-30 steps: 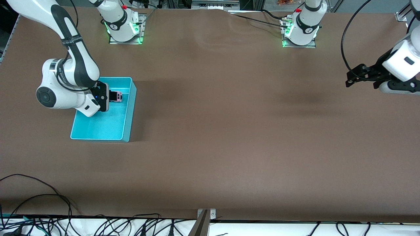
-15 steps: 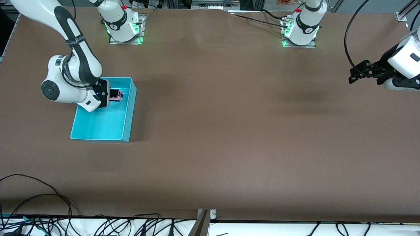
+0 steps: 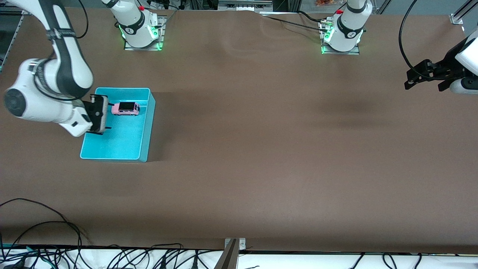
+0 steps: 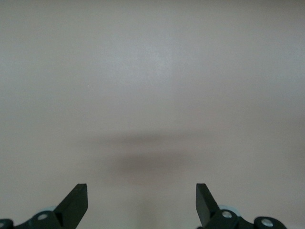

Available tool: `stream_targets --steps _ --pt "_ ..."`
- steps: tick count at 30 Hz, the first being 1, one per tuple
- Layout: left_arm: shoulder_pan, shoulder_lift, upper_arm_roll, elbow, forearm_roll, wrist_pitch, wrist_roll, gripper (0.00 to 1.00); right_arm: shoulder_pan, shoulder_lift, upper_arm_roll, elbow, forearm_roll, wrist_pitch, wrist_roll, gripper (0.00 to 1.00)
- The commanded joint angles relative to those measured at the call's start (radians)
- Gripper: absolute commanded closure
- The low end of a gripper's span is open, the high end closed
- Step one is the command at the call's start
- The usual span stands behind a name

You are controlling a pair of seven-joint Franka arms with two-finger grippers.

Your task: Wind and store pink jeep toy

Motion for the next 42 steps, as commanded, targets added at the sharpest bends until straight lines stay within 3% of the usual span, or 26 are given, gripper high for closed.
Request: stream_targets --steps 1,8,14,20,28,36,42 --pt "-0.001 0.015 -0.004 0.029 0.02 -0.021 -0.007 0.0 0.003 0.003 0.001 0.144 0.014 -0.116 0.18 0.0" --pt "-0.006 0.017 -0.006 0.028 0.014 -0.021 -0.009 0.0 0.009 0.001 0.004 0.319 0.0 -0.211 0.489 0.0" --pt "-0.009 0.017 -0.007 0.029 0.008 -0.021 -0.007 0.0 0.021 -0.02 0.015 0.391 -0.038 -0.231 0.85 0.0" --pt "-0.009 0.018 -0.006 0.029 0.008 -0.021 -0.007 0.0 0.029 -0.031 0.033 0.492 -0.115 -0.323 1.043 0.0" --pt "-0.009 0.026 -0.007 0.032 0.006 -0.021 -0.009 0.0 0.034 -0.03 0.032 0.574 -0.124 -0.356 1.32 0.0" --pt "-0.006 0.026 -0.006 0.032 0.009 -0.021 -0.009 0.0 0.034 -0.062 0.03 0.566 -0.146 -0.371 1.406 0.0" --pt "-0.006 0.026 -0.006 0.032 0.009 -0.021 -0.009 0.0 0.034 -0.152 0.029 0.457 -0.153 -0.382 1.498 0.0"
